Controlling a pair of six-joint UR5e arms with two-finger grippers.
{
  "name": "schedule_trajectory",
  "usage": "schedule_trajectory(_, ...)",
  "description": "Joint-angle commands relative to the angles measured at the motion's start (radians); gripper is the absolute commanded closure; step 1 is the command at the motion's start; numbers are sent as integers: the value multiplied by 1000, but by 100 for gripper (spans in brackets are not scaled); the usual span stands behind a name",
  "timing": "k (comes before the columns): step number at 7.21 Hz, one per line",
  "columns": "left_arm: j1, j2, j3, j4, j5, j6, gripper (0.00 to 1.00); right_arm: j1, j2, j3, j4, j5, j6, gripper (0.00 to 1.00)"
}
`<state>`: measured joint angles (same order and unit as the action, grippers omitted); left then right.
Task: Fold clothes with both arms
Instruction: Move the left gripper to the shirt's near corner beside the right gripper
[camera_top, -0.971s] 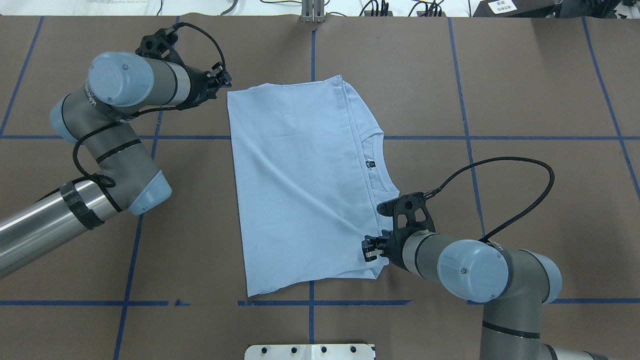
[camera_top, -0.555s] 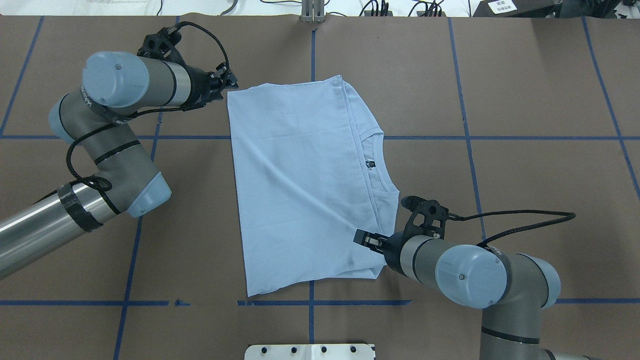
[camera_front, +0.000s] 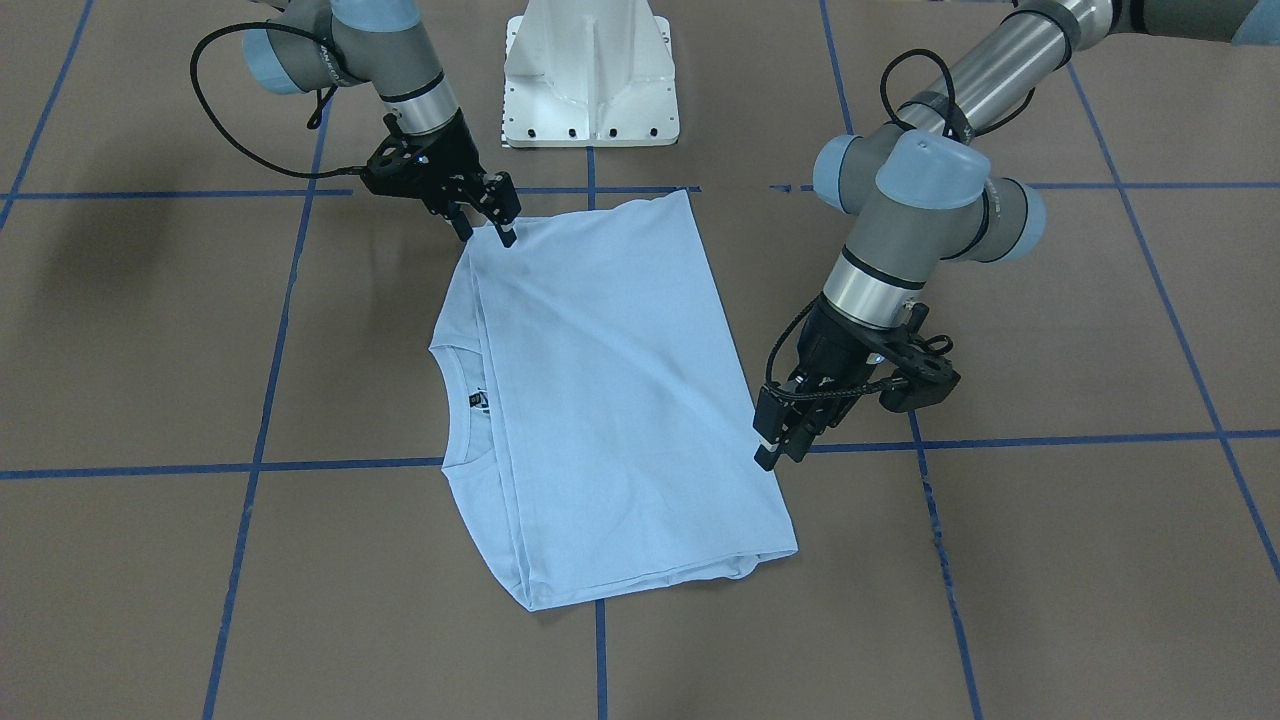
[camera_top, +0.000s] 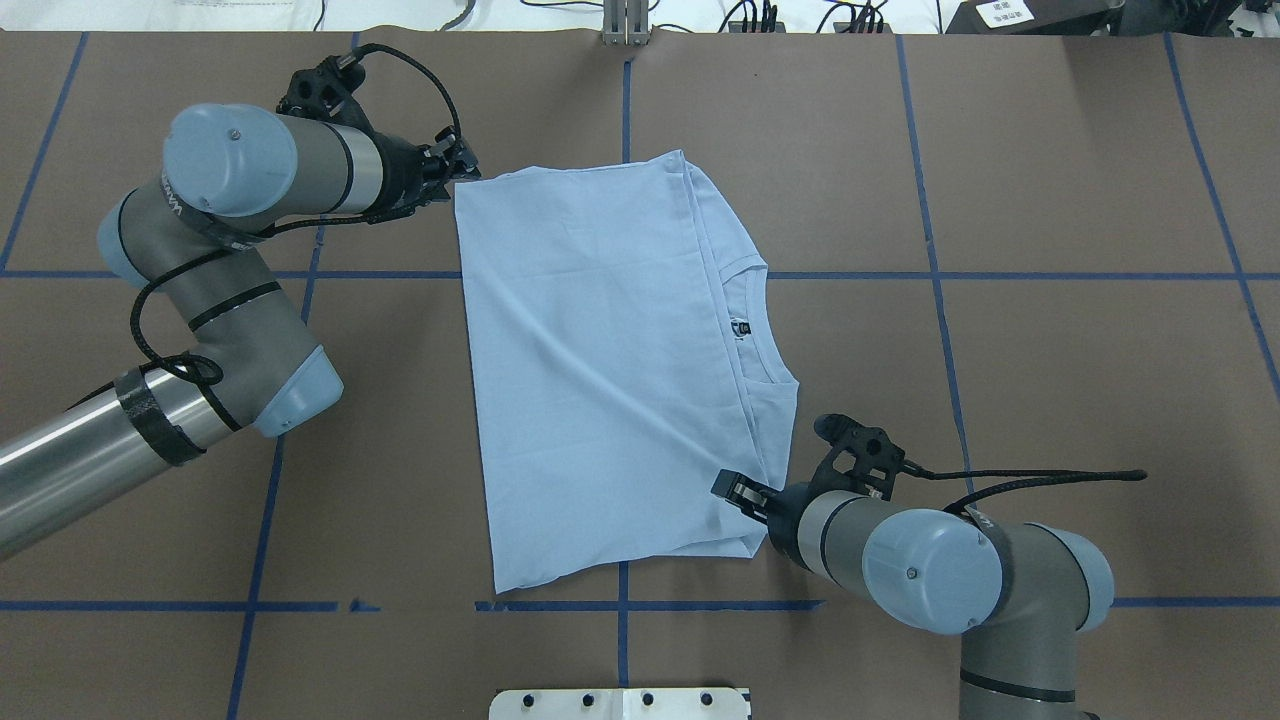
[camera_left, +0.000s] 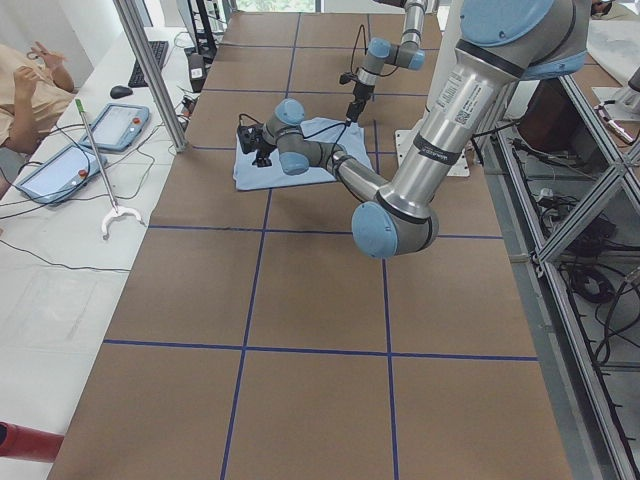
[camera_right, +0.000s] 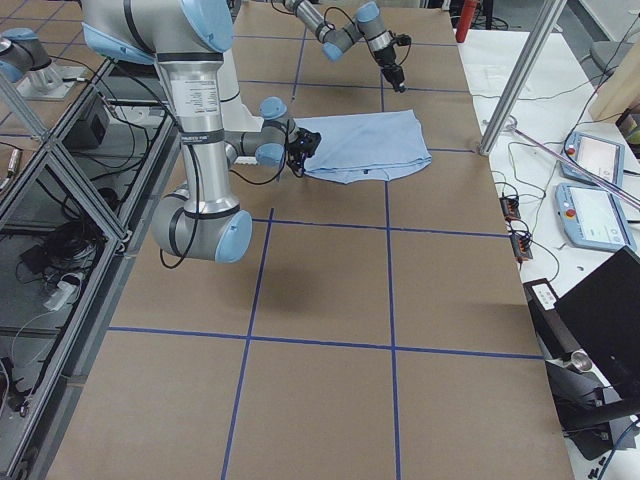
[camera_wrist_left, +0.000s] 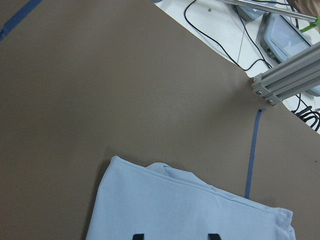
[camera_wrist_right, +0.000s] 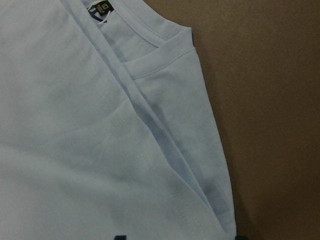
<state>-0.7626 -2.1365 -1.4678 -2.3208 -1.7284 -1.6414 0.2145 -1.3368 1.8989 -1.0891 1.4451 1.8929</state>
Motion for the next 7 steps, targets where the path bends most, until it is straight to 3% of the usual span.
schedule_trajectory(1, -1, 1, -3, 0, 1, 2, 48, -4, 4, -15, 0, 0, 3, 23)
schedule_trajectory(2, 0, 1, -3, 0, 1, 2, 48, -4, 7, -20, 0, 0, 17, 27)
schedule_trajectory(3, -1, 1, -3, 1, 1, 0, 48, -4, 8, -21, 0, 1, 18, 42)
schedule_trajectory(4, -1, 3, -3, 1, 1, 0, 48, -3, 8, -18, 1, 1, 20, 99)
schedule_trajectory(7, -1, 4, -22, 1, 0, -3, 48, -4, 1, -6, 1, 0, 20, 100)
